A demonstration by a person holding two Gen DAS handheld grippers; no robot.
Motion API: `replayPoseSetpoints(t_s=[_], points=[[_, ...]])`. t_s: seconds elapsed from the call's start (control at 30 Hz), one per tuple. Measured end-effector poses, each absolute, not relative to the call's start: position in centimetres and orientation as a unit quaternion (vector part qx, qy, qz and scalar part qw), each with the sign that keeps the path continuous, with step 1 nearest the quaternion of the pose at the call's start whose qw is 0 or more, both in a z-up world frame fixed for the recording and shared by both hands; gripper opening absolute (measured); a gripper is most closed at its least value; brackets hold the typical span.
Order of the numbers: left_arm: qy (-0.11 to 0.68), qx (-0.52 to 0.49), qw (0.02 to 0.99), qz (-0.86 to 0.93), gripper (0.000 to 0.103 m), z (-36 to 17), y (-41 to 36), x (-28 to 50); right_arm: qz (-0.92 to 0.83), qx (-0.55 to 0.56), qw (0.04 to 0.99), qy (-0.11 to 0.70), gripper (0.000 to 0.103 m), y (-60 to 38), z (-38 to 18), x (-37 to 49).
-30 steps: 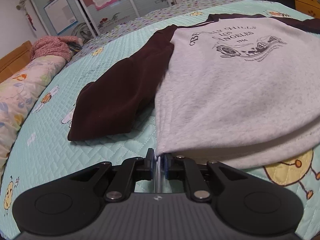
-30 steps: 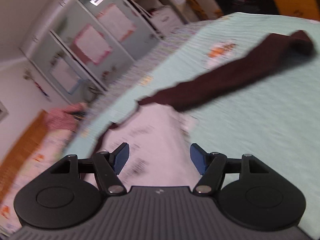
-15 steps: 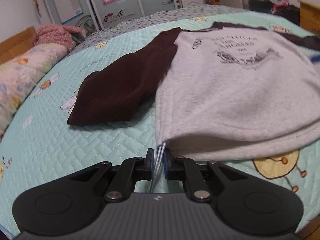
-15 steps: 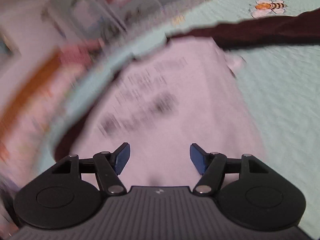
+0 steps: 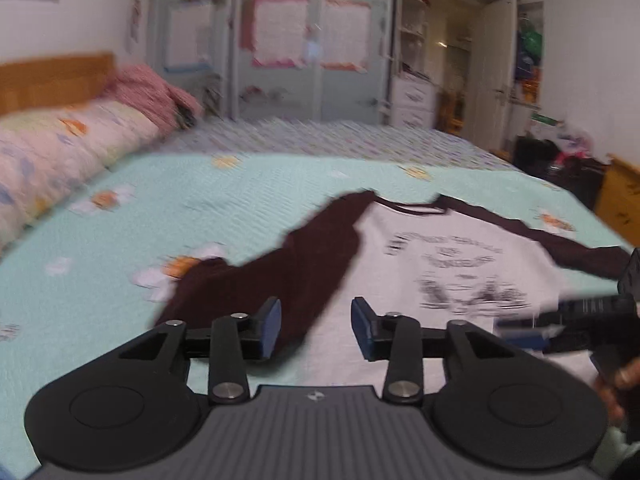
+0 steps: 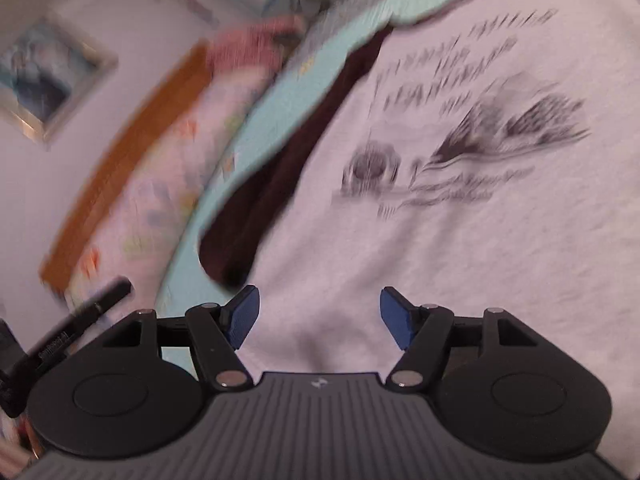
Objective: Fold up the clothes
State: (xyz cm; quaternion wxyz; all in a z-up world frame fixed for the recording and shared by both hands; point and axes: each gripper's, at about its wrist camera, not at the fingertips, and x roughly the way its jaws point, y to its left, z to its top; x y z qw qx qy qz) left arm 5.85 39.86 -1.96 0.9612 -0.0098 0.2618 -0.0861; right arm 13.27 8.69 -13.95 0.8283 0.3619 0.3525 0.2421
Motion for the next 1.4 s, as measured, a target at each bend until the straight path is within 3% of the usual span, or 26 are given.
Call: replayPoseSetpoints(t_s=[0.13,0.2,0.27,0.37,0.43,0.47,0.53,0.57,0.6,0.63,0.67,0.77,0.93,1.07,1.17,1.23,1.27,1.3,1.4], points=[[0.294,-0.009,0.944,-0.151,0.044,-1.7,36.3,10.2,0.077,0.367,0.885,0.277,0.070,2.2,-13.3,14.7],[0.286,-0.016,0.938,-0.195,0.045,-1.5,33.7,12.8,0.037,0.395,0.872,0.286,0.071,0.3,-14.7,15.4],[0.292,-0.033,0.928,-0.227,0.049,-2.0,30.4,15.7,0.083,0.412,0.851,0.315,0.064,1.0,-16.5,15.8],[0.321,-0.028,0.914,-0.248,0.049,-3.5,25.1,20.1,0.156,0.333,0.860,0.353,0.045,5.3,-16.4,14.5],[0.361,-0.026,0.895,-0.262,0.049,-5.0,22.5,22.9,0.199,0.298,0.854,0.377,0.014,7.4,-16.1,13.7],[0.388,-0.028,0.881,-0.269,0.049,-6.0,21.5,24.4,0.199,0.276,0.860,0.380,0.012,7.7,-15.9,13.3],[0.435,-0.025,0.861,-0.262,0.049,-8.2,20.7,26.7,0.189,0.227,0.877,0.379,0.012,8.0,-15.3,12.5],[0.458,-0.009,0.858,-0.233,0.044,-9.5,21.0,27.6,0.177,0.223,0.880,0.380,0.011,7.5,-15.3,12.5],[0.474,0.006,0.857,-0.201,0.034,-10.6,22.0,28.4,0.160,0.233,0.881,0.380,0.008,6.2,-15.6,12.4],[0.473,-0.004,0.860,-0.192,0.006,-11.0,23.7,28.6,0.149,0.243,0.881,0.378,0.006,5.0,-15.9,12.1],[0.472,-0.021,0.862,-0.182,0.003,-11.1,26.0,28.7,0.139,0.253,0.880,0.376,0.006,3.7,-16.3,11.8],[0.471,-0.072,0.873,-0.107,0.006,-10.6,32.4,28.1,0.124,0.293,0.873,0.370,0.000,1.0,-17.6,11.1],[0.444,-0.024,0.894,-0.053,0.008,-9.1,34.0,26.6,0.121,0.280,0.884,0.354,0.000,1.9,-17.8,9.8],[0.418,-0.027,0.898,-0.134,0.028,-8.4,30.1,26.0,0.125,0.275,0.893,0.334,0.000,2.5,-17.9,9.0],[0.398,-0.014,0.904,-0.156,0.036,-9.1,28.0,26.7,0.133,0.280,0.896,0.319,0.000,2.1,-18.2,8.2],[0.408,-0.025,0.907,-0.096,0.036,-10.5,29.7,28.3,0.135,0.284,0.895,0.316,0.000,2.0,-18.3,8.0],[0.417,-0.074,0.902,-0.085,0.021,-10.9,31.8,28.7,0.136,0.286,0.895,0.315,0.000,1.9,-18.3,8.0],[0.425,-0.122,0.894,-0.075,0.013,-11.4,33.9,29.1,0.138,0.288,0.895,0.312,0.000,1.8,-18.4,8.0],[0.417,-0.226,0.876,-0.082,0.009,-11.4,38.3,28.6,0.143,0.294,0.895,0.304,0.000,1.7,-18.7,7.8]])
